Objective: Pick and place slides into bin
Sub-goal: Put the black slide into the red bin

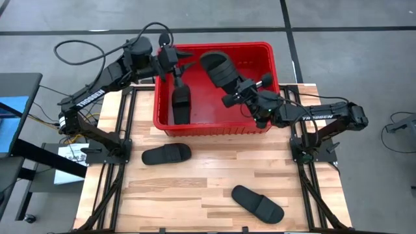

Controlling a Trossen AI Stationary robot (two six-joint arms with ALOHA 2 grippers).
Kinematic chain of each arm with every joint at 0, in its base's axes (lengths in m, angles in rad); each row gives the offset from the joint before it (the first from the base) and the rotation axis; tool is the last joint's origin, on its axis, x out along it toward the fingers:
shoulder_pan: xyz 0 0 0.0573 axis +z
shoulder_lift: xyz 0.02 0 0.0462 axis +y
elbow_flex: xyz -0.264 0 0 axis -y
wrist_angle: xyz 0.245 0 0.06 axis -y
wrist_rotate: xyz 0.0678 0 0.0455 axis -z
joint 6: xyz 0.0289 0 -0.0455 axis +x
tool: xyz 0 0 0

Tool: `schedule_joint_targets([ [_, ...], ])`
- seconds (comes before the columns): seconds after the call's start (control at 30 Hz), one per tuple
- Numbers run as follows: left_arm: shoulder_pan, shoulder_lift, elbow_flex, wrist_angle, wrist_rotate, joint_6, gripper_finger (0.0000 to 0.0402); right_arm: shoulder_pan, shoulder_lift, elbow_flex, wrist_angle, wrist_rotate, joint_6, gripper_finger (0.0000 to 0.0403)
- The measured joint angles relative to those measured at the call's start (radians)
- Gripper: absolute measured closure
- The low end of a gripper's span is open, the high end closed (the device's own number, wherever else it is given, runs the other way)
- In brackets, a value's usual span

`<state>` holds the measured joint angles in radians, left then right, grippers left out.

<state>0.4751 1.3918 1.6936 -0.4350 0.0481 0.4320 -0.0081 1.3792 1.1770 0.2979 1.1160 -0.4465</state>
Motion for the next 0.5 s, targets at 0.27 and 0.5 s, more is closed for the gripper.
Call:
schedule_joint_targets([
  [0.27, 0.017, 0.0, 0.0, -0.039, 0.091, -0.036, 0.0281, 0.037, 0.0, 0.0, 0.002, -0.015, -0.093, 0.0403],
  [0.5, 0.027, 0.0, 0.0, -0.088, 0.14, -0.061, 0.0281, 0.07, 0.0, 0.0, 0.002, -0.018, -0.145, 0.0403],
])
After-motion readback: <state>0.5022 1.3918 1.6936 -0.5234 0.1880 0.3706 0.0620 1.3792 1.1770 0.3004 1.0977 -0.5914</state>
